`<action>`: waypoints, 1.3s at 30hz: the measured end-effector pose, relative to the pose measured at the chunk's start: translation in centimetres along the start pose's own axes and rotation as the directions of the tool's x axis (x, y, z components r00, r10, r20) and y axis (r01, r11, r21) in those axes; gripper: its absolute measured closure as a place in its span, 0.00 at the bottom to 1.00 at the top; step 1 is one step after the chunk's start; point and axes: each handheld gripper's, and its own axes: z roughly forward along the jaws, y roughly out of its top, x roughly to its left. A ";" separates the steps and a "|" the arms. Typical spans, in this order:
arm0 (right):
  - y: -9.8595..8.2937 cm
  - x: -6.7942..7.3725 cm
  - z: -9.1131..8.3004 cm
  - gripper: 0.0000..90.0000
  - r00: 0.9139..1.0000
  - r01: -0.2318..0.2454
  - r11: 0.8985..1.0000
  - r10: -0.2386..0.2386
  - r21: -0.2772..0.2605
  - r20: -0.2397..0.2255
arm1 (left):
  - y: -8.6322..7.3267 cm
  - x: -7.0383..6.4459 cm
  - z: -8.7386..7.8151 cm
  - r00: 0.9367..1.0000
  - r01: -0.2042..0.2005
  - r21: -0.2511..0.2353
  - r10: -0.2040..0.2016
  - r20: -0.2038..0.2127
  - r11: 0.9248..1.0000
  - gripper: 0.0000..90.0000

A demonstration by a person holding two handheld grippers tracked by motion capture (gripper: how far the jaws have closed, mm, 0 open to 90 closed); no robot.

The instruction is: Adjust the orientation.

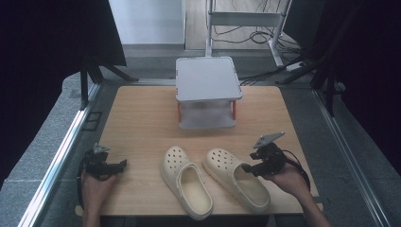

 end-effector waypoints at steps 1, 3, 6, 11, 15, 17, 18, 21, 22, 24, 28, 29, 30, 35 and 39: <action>-0.3 0.1 0.8 0.50 1.000 0.006 1.000 -0.006 0.004 -0.003 | 0.0 0.0 0.0 1.000 0.000 0.000 0.000 0.000 1.000 0.01; -0.4 0.2 1.2 0.53 1.000 0.007 1.000 -0.007 0.005 0.003 | 0.0 0.0 0.0 1.000 0.000 0.000 0.000 0.000 1.000 0.01; -0.6 0.2 2.3 0.71 1.000 -0.010 1.000 0.010 0.028 0.005 | 0.0 0.0 0.0 1.000 -0.001 0.001 0.001 0.000 1.000 0.01; -0.2 0.8 1.9 0.82 0.997 -0.057 0.997 0.054 0.052 0.064 | 0.0 0.0 0.0 1.000 0.000 0.000 0.000 0.000 1.000 0.01; 0.3 0.6 1.7 0.84 0.989 -0.130 0.991 0.126 0.043 0.072 | 0.0 0.0 0.0 1.000 0.000 0.000 0.000 0.000 1.000 0.01; 0.5 0.5 1.6 0.84 0.988 -0.136 0.990 0.133 0.037 0.073 | 0.0 0.0 0.0 1.000 0.000 0.000 0.000 0.000 1.000 0.01; 0.8 0.5 1.5 0.84 0.987 -0.142 0.989 0.138 0.036 0.080 | 0.0 0.0 0.0 1.000 0.000 0.000 0.000 0.000 1.000 0.01; 1.6 0.5 1.4 0.84 0.983 -0.150 0.988 0.146 0.029 0.111 | 0.0 0.0 0.0 1.000 0.000 0.000 0.000 0.000 1.000 0.01; 1.9 0.6 1.4 0.84 0.982 -0.152 0.988 0.147 0.028 0.116 | 0.0 0.0 0.0 1.000 0.000 0.000 0.000 0.000 1.000 0.01; 2.6 0.9 1.4 0.84 0.981 -0.158 0.987 0.155 0.016 0.119 | 0.0 0.0 0.0 1.000 0.000 0.000 0.000 0.000 1.000 0.01; 4.1 1.6 1.8 0.84 0.980 -0.158 0.987 0.157 -0.002 0.120 | 0.0 0.0 0.0 1.000 0.000 0.000 0.000 0.000 1.000 0.01; 4.4 1.8 2.0 0.84 0.980 -0.156 0.988 0.156 -0.007 0.120 | 0.0 0.0 0.0 1.000 0.000 0.000 0.000 0.000 1.000 0.01; 4.8 2.0 2.3 0.84 0.980 -0.151 0.988 0.151 -0.009 0.126 | 0.0 0.0 0.0 1.000 0.000 0.000 0.000 0.000 1.000 0.01; 6.5 3.6 4.2 0.84 0.981 -0.100 0.995 0.098 0.007 0.164 | 0.0 0.0 0.0 1.000 0.000 0.000 0.000 0.000 1.000 0.01; 7.0 4.0 5.0 0.84 0.982 -0.087 0.996 0.085 0.006 0.166 | 0.0 0.0 0.0 1.000 0.000 0.000 0.000 0.000 1.000 0.01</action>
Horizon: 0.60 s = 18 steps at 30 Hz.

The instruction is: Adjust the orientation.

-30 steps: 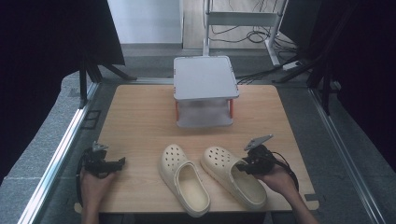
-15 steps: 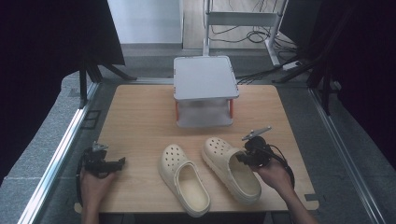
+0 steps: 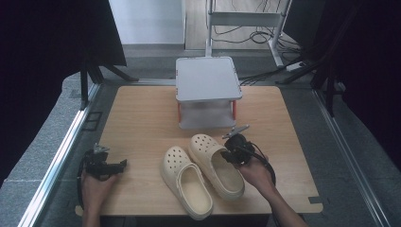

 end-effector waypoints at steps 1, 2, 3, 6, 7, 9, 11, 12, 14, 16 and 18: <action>0.2 0.3 0.5 0.84 1.000 0.004 1.000 -0.004 0.003 0.000 | 0.0 0.0 0.0 1.000 0.000 0.000 0.000 0.000 1.000 0.01; 0.2 0.3 0.5 0.84 1.000 0.004 1.000 -0.004 0.003 0.000 | 0.0 0.0 0.0 1.000 0.000 0.000 0.000 0.000 1.000 0.01; 0.2 0.4 0.7 0.84 1.000 0.012 1.000 -0.012 0.003 -0.003 | 0.0 0.0 0.0 1.000 0.000 0.001 0.000 0.000 1.000 0.01; 0.3 0.7 1.2 0.84 1.000 0.017 1.000 -0.017 0.000 0.008 | 0.0 0.0 0.0 1.000 0.000 0.000 0.000 0.000 1.000 0.01; 0.2 0.8 1.3 0.84 1.000 0.018 1.000 -0.018 0.003 0.008 | 0.0 0.0 0.0 1.000 0.000 0.001 0.000 0.000 1.000 0.01; 0.2 1.0 1.6 0.84 1.000 0.026 1.000 -0.026 0.009 0.007 | 0.0 0.0 0.0 1.000 0.001 0.001 -0.001 0.000 1.000 0.01; 0.0 1.1 1.8 0.84 0.999 0.036 0.999 -0.036 0.012 0.010 | 0.0 0.0 0.0 1.000 0.000 0.000 0.000 0.000 1.000 0.01; -0.1 1.1 1.8 0.84 0.999 0.038 0.999 -0.038 0.014 0.006 | 0.0 0.0 0.0 1.000 0.000 0.001 0.000 0.000 1.000 0.01; -0.4 1.1 1.8 0.83 0.999 0.051 0.998 -0.051 0.023 -0.006 | 0.0 0.0 0.0 1.000 0.000 0.000 0.000 0.000 1.000 0.01; -0.6 1.4 1.8 0.83 0.997 0.073 0.997 -0.073 0.031 -0.001 | 0.0 0.0 0.0 1.000 0.000 0.000 0.000 0.000 1.000 0.01; -0.7 1.3 1.7 0.81 0.997 0.071 0.997 -0.071 0.029 -0.013 | 0.0 0.0 0.0 1.000 0.000 0.000 0.000 0.000 1.000 0.01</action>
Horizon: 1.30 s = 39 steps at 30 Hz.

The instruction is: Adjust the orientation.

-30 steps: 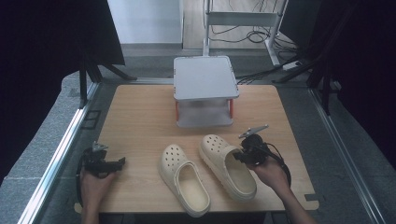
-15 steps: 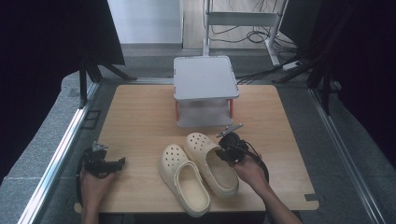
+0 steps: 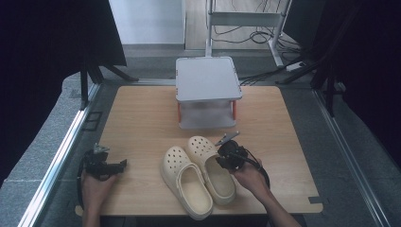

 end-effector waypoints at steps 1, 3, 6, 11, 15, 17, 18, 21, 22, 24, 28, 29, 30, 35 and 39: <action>0.0 0.0 0.0 0.81 1.000 0.000 1.000 0.000 0.000 0.000 | 0.0 0.0 0.0 1.000 -0.001 0.000 0.001 0.000 1.000 0.01; 0.0 -0.3 0.0 0.74 1.000 -0.003 1.000 0.003 -0.005 -0.031 | 0.0 0.0 0.0 1.000 -0.002 0.000 0.002 0.000 1.000 0.01; -0.1 -0.9 -0.5 0.53 0.996 -0.017 0.999 0.014 -0.027 -0.091 | 0.0 0.0 0.0 1.000 0.000 0.000 0.000 0.000 1.000 0.01; -0.6 -1.7 -2.1 0.35 0.990 0.007 0.997 -0.017 -0.071 -0.139 | 0.0 0.0 0.0 1.000 -0.001 0.000 0.001 0.000 1.000 0.01; -1.0 -1.7 -2.8 0.29 0.988 -0.002 0.996 -0.011 -0.085 -0.152 | 0.0 0.0 0.0 1.000 -0.001 0.000 0.001 0.000 1.000 0.01; -1.4 -1.6 -3.3 0.26 0.987 0.002 0.995 -0.018 -0.096 -0.157 | 0.0 0.0 0.0 1.000 0.000 -0.001 0.000 0.000 1.000 0.01; -1.5 -1.5 -3.5 0.25 0.987 0.004 0.995 -0.019 -0.099 -0.160 | 0.0 0.0 0.0 1.000 0.000 -0.001 0.000 0.000 1.000 0.01; -2.1 -1.2 -4.2 0.23 0.980 0.021 0.993 -0.044 -0.116 -0.192 | 0.0 0.0 0.0 1.000 -0.002 -0.001 0.002 -0.001 1.000 0.01; -2.3 -1.1 -4.4 0.22 0.979 0.028 0.991 -0.053 -0.127 -0.198 | 0.0 0.0 0.0 1.000 -0.002 -0.001 0.002 0.000 1.000 0.01; -2.7 -0.8 -4.7 0.19 0.978 0.030 0.990 -0.058 -0.139 -0.201 | 0.0 0.0 0.0 1.000 -0.002 -0.001 0.002 -0.001 1.000 0.01; -3.3 -0.3 -5.1 0.12 0.975 0.042 0.986 -0.076 -0.161 -0.209 | 0.0 0.0 0.0 1.000 -0.002 -0.001 0.002 -0.001 1.000 0.01; -3.4 -0.2 -5.1 0.10 0.973 0.048 0.985 -0.084 -0.167 -0.215 | 0.0 0.0 0.0 1.000 -0.002 -0.001 0.002 -0.001 1.000 0.01; -3.4 -0.1 -5.1 0.07 0.972 0.049 0.984 -0.086 -0.172 -0.219 | 0.0 0.0 0.0 1.000 0.000 0.000 0.000 0.000 1.000 0.01; -3.5 1.0 -4.9 0.00 0.965 0.079 0.979 -0.122 -0.188 -0.231 | 0.0 0.0 0.0 1.000 -0.002 0.000 0.002 0.000 1.000 0.01; -3.3 2.0 -4.8 0.01 0.955 0.102 0.978 -0.148 -0.184 -0.257 | 0.0 0.0 0.0 1.000 -0.002 0.000 0.002 0.000 1.000 0.01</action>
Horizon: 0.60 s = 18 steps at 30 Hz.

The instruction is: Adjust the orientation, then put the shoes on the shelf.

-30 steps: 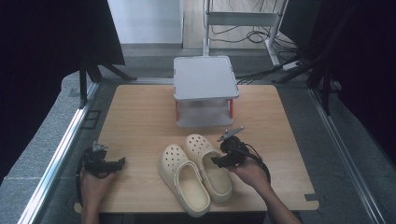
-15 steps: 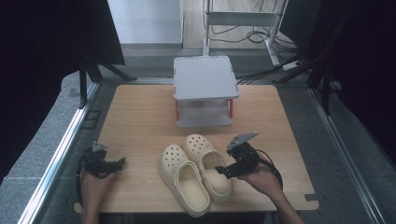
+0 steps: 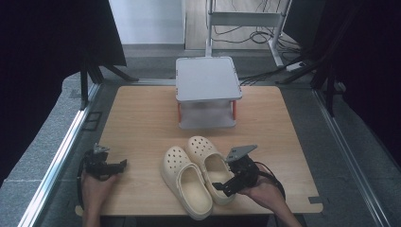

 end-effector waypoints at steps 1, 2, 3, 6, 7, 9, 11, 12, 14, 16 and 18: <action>0.1 0.2 0.1 0.01 1.000 0.008 1.000 -0.008 0.005 -0.006 | 0.0 0.0 0.0 1.000 0.000 0.000 0.000 0.000 1.000 0.01; 0.2 0.5 0.3 0.01 1.000 0.015 1.000 -0.015 0.008 -0.016 | 0.0 0.0 0.0 1.000 0.000 0.000 0.000 0.000 1.000 0.01; 0.3 0.6 0.5 0.01 1.000 0.017 1.000 -0.016 0.017 -0.022 | 0.0 0.0 0.0 1.000 0.000 0.000 0.000 0.000 1.000 0.01; 0.4 1.1 1.3 0.07 0.999 0.010 0.999 -0.009 0.035 -0.039 | 0.0 0.0 0.0 1.000 0.002 0.000 -0.002 0.000 1.000 0.01; 0.5 1.2 1.5 0.09 0.999 0.007 0.999 -0.005 0.048 -0.047 | 0.0 0.0 0.0 1.000 0.002 0.000 -0.002 0.000 1.000 0.01; 0.6 1.4 2.2 0.10 0.999 0.012 0.998 -0.008 0.069 -0.050 | 0.0 0.0 0.0 1.000 0.001 0.000 -0.001 0.000 1.000 0.01; 0.8 1.6 2.8 0.14 0.999 0.016 0.996 -0.013 0.083 -0.040 | 0.0 0.0 0.0 1.000 0.001 0.000 -0.001 0.001 1.000 0.01; 0.9 1.8 3.1 0.15 0.999 0.013 0.996 -0.010 0.093 -0.034 | 0.0 0.0 0.0 1.000 0.001 0.000 -0.001 0.001 1.000 0.01; 1.0 2.0 3.7 0.14 1.000 0.017 0.995 -0.014 0.103 -0.027 | 0.0 0.0 0.0 1.000 0.001 0.000 -0.001 0.001 1.000 0.01; 1.3 2.1 4.4 0.14 1.000 0.013 0.994 -0.009 0.110 -0.030 | 0.0 0.0 0.0 1.000 0.000 0.000 0.000 0.000 1.000 0.01; 1.5 2.2 5.0 0.14 1.000 0.006 0.993 -0.002 0.114 -0.030 | 0.0 0.0 0.0 1.000 0.004 -0.002 -0.004 0.001 1.000 0.01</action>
